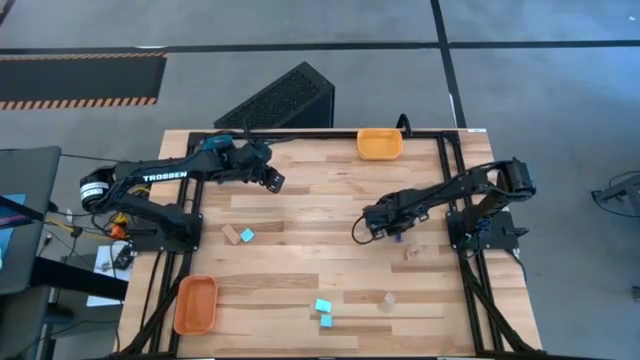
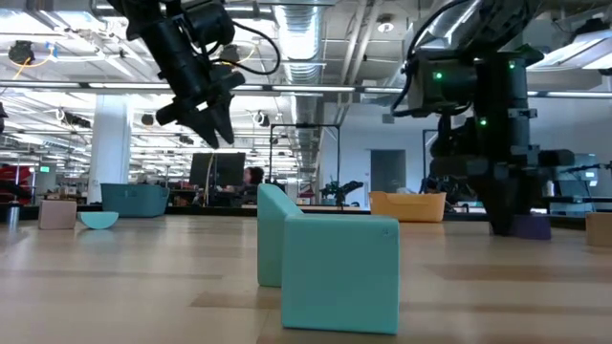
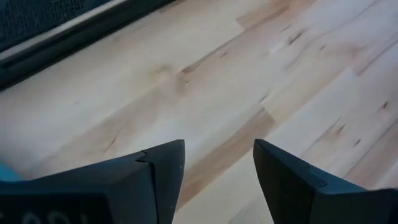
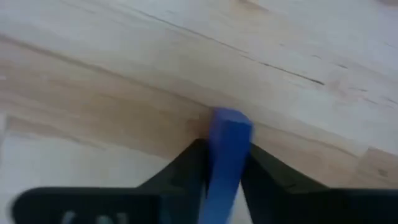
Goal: Sort & place blocks by color
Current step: Put the blue block into the green bin
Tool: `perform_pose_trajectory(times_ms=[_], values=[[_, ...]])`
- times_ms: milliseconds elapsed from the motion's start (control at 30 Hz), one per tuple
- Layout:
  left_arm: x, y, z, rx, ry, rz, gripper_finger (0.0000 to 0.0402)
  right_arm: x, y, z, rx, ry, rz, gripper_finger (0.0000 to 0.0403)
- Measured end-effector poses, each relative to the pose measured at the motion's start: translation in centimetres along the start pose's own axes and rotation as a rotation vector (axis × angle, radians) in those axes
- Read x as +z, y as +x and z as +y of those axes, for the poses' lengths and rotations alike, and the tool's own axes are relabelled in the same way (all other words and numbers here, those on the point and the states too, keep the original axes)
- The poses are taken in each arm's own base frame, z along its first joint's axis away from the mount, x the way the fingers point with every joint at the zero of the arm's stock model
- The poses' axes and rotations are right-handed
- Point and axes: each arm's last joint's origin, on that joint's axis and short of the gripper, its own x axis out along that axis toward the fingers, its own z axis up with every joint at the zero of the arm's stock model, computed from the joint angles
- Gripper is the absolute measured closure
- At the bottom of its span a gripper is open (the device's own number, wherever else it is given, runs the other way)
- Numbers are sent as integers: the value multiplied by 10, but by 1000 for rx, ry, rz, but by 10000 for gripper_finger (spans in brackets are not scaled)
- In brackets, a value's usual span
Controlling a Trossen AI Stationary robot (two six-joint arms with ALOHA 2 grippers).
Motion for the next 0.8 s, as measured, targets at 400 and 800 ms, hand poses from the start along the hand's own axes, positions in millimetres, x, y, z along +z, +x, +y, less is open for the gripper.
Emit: perform_pose_trajectory(times_ms=[400, 800], values=[[0, -3, -24, -297, 53, 26, 231, 22, -82, 17, 623, -60, -396, 365], [22, -34, -77, -734, 193, -410, 231, 52, -158, 27, 1232, -161, -901, 365]])
